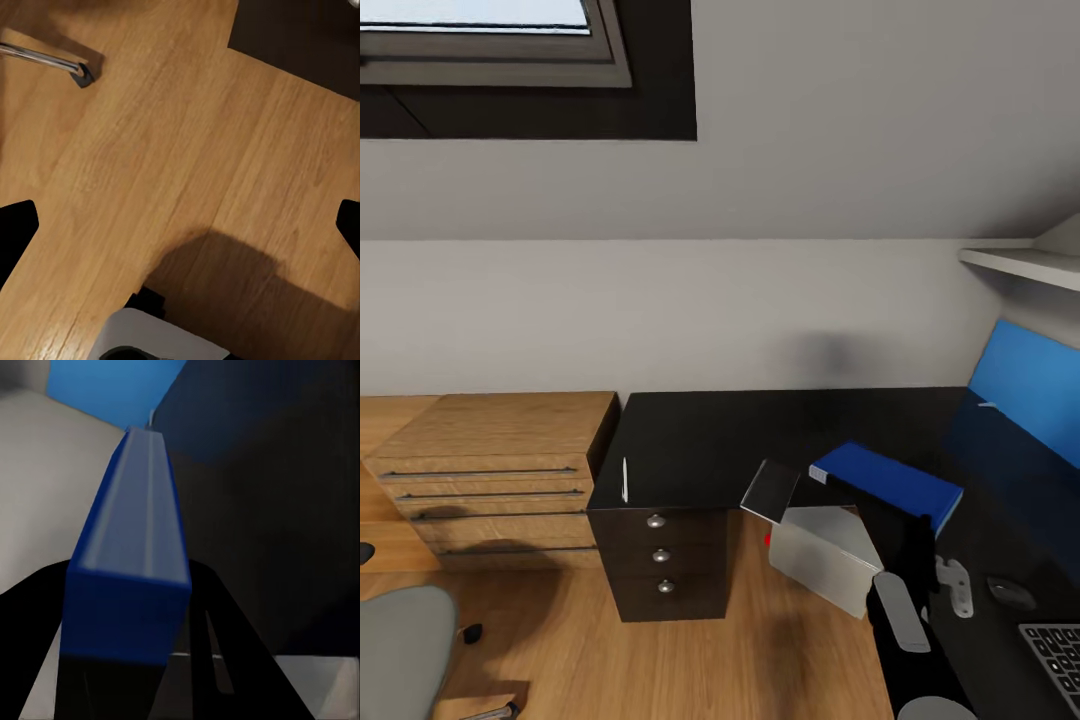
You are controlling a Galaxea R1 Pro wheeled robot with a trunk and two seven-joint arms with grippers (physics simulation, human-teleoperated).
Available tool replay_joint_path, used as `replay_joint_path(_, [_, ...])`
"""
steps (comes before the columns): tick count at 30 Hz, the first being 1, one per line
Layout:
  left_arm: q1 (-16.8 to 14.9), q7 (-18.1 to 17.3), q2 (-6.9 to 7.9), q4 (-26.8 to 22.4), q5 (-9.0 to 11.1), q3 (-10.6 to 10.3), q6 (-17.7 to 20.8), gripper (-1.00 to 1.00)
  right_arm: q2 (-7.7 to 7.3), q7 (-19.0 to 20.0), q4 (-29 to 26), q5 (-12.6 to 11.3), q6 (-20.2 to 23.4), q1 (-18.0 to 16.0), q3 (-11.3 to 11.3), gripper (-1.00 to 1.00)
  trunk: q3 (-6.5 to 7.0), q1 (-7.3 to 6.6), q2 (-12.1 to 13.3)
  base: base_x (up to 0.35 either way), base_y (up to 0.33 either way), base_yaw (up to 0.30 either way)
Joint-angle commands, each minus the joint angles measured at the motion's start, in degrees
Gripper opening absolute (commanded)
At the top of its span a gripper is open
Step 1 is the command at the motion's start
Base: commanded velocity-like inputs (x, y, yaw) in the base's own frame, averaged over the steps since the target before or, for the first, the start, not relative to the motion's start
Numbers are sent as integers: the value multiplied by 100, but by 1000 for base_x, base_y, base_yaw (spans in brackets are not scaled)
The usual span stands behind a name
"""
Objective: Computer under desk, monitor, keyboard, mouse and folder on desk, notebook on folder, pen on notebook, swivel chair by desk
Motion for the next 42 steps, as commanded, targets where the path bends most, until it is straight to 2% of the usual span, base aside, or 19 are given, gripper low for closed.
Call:
replay_joint_path(1, [-4, 38, 9, -5, 48, -47, -40, 100, 9, -7, 5, -10, -10, -4, -1, -100, -9, 1, -7, 0, 0, 0])
replay_joint_path(12, [-4, 43, 10, -4, 49, -43, -78, 100, 18, 295, -48, -118, 31, -3, 62, -100, -9, 1, -7, 0, 0, 0])
replay_joint_path(14, [-4, 41, 12, -5, 49, -36, -116, 100, 16, 313, -51, -120, 34, -1, 150, -100, -9, 1, -7, 0, 0, 0])
replay_joint_path(16, [-4, 39, 13, -6, 49, -30, -186, 100, 8, 321, -52, -124, 35, 1, 358, -100, -9, 1, -7, 0, 0, 0])
replay_joint_path(21, [-4, 38, 14, -6, 49, -29, -233, 100, 4, 327, -54, -136, 3, 3, 536, -100, -9, 1, -7, 8, 6, 0])
replay_joint_path(30, [-4, 40, 8, -6, 49, -35, -244, 100, -16, 343, -46, -130, -23, 3, 549, -100, -9, 1, -7, 161, 125, -26])
replay_joint_path(42, [-4, 46, 6, -6, 49, -52, -260, 100, -25, 341, -30, -130, -23, 3, 536, -100, -9, 1, -7, 6, 5, -253])
